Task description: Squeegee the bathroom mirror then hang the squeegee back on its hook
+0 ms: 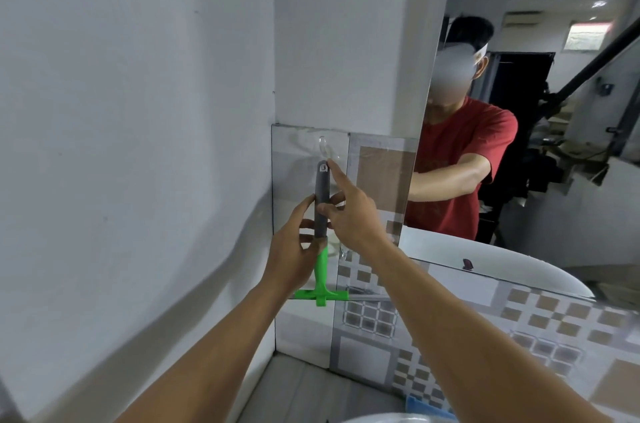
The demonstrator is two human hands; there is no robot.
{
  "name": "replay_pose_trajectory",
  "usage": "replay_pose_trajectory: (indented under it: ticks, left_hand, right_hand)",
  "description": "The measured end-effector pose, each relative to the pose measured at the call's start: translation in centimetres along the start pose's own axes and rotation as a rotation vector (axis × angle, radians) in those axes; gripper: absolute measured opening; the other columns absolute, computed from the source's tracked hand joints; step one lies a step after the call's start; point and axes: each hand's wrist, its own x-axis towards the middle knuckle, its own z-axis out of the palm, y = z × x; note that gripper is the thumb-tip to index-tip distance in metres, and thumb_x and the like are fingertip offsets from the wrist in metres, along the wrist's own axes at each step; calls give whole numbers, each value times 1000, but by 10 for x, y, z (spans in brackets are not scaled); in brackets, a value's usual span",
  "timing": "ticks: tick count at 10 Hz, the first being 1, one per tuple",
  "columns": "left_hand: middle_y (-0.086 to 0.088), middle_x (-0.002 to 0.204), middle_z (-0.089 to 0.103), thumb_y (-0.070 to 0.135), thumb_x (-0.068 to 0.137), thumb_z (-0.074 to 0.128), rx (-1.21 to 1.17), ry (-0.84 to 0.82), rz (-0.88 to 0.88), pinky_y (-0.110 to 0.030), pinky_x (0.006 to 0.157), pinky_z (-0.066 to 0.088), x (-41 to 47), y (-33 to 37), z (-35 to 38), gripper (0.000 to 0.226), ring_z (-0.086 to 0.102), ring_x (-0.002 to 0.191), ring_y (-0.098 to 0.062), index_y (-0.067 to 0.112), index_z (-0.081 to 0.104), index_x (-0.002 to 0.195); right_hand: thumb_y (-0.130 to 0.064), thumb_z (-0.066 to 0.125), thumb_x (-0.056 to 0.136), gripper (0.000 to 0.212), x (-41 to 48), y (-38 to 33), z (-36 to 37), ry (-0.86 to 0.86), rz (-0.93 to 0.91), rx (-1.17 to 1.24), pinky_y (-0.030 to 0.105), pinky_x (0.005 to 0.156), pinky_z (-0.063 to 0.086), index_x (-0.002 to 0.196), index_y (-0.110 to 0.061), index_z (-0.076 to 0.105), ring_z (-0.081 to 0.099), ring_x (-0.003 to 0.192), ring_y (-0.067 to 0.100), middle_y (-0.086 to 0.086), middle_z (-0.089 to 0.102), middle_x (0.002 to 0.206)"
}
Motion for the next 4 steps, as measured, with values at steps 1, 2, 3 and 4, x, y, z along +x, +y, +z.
replay_pose_trajectory:
  ticks: [1,2,3,4]
  left_hand:
    - [6,104,71,6,91,68,-12,6,13,-10,65,52,3,-5,3,69,68,90,-4,36,41,147]
    - [6,107,70,9,93,68,-6,10,34,-10,68,52,3,-7,5,68,69,94,-10,37,40,148]
    - [9,108,70,11,91,70,-3,19,31,-13,71,54,2,-10,4,71,69,96,-8,39,39,148]
    - [7,115,65,18,87,76,-9,81,-31,-10,68,53,-2,-5,-1,74,65,100,-9,35,39,149]
  right_hand:
    - [-12,65,98,83,1,3,2,7,7,4,14,56,46,156,-51,20,62,78,2,-4,65,97]
    - [-15,65,98,81,-1,4,3,12,11,-8,11,54,43,157,-48,20,62,76,2,-2,68,98]
    - [-17,64,99,80,-8,2,-1,5,4,-35,9,48,42,158,-46,19,60,75,1,0,70,107]
    - [-19,63,100,76,-20,-7,-10,-7,-3,-12,13,62,47,159,-42,20,61,88,7,3,66,126]
